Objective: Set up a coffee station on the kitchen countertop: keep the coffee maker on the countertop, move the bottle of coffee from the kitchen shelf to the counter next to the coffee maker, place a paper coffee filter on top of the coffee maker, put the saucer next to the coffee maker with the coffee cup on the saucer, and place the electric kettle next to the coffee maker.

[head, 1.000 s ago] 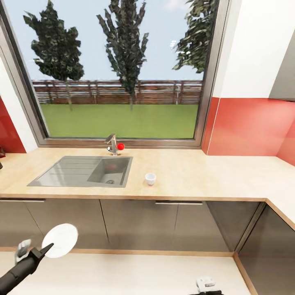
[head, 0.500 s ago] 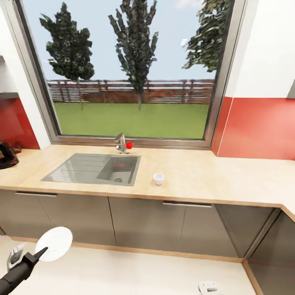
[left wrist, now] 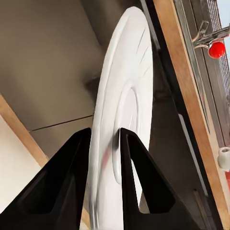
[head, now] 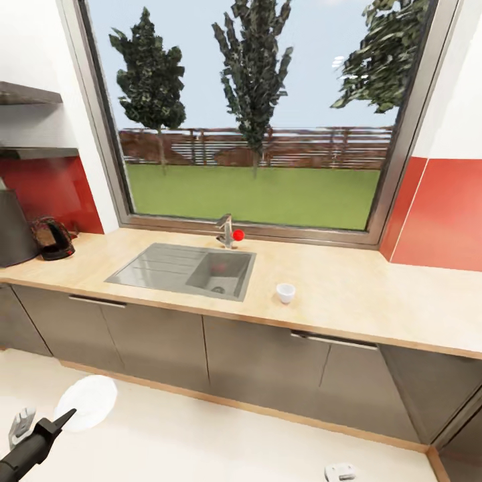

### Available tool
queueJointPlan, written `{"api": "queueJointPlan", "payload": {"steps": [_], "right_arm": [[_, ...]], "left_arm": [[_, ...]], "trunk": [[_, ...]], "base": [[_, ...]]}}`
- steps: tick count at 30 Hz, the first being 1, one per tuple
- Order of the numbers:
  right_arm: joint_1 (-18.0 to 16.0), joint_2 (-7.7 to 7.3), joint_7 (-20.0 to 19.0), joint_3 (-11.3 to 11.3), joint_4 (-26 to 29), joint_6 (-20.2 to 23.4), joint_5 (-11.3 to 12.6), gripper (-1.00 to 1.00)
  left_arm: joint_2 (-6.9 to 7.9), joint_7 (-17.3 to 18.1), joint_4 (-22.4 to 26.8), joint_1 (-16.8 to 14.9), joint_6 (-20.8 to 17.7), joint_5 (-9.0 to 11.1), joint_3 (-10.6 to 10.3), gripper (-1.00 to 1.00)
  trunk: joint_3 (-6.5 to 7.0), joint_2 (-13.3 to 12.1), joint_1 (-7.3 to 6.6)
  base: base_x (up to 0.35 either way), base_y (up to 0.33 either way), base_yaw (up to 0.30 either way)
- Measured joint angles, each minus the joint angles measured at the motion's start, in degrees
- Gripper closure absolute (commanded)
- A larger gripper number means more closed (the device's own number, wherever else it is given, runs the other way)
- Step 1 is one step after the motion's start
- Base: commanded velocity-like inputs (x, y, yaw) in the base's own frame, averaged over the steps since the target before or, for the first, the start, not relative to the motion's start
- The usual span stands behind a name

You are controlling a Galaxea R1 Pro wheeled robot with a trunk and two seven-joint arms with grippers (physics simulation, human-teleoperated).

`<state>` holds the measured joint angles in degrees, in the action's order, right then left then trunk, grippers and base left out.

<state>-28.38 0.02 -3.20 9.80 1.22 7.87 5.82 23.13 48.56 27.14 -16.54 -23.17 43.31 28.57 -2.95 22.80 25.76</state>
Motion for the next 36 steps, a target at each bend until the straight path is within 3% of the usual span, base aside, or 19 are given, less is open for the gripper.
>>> {"api": "queueJointPlan", "payload": {"steps": [7, 16, 21, 24, 29, 32, 36], "right_arm": [[0.0, 0.00, 0.0, 0.0, 0.0, 0.0, 0.0, -1.00], [0.1, 0.00, 0.0, 0.0, 0.0, 0.0, 0.0, -1.00], [0.2, 0.00, 0.0, 0.0, 0.0, 0.0, 0.0, -1.00], [0.2, 0.00, 0.0, 0.0, 0.0, -0.1, 0.0, -1.00], [0.3, 0.00, 0.0, 0.0, 0.0, -0.1, 0.0, -1.00], [0.3, 0.00, 0.0, 0.0, 0.0, -0.1, 0.0, -1.00], [0.4, 0.00, 0.0, 0.0, 0.0, -0.1, 0.0, -1.00]], "left_arm": [[-0.01, -0.1, -0.2, 0.0, 3.0, -0.1, 0.0, 1.00], [-0.02, -1.1, -1.2, 0.2, 3.6, -0.1, 0.1, 1.00], [-0.13, -2.1, -3.4, 0.5, 5.4, -0.2, 2.9, 1.00], [-0.38, -3.0, -6.2, 1.0, 9.6, -1.1, 3.4, 1.00], [-0.51, -5.5, -19.2, 2.4, 26.0, -3.0, 3.9, 1.00], [-0.58, -5.8, -23.7, 3.6, 31.3, -3.1, 4.0, 1.00], [-0.84, -6.2, -25.2, 5.2, 33.9, -3.0, 4.1, 1.00]], "trunk": [[-0.32, 0.0, 0.00], [-0.91, 0.0, 0.00], [-1.26, 0.0, 0.00], [-1.48, 0.0, 0.00], [-1.83, 0.0, 0.00], [-2.04, 0.0, 0.00], [-2.31, 0.0, 0.00]], "base": [[0.000, 0.000, 0.252], [0.000, 0.000, 0.199], [0.000, 0.000, 0.181], [0.000, 0.000, 0.181], [0.000, 0.000, 0.180], [0.000, 0.000, 0.180], [0.000, 0.000, 0.180]]}}
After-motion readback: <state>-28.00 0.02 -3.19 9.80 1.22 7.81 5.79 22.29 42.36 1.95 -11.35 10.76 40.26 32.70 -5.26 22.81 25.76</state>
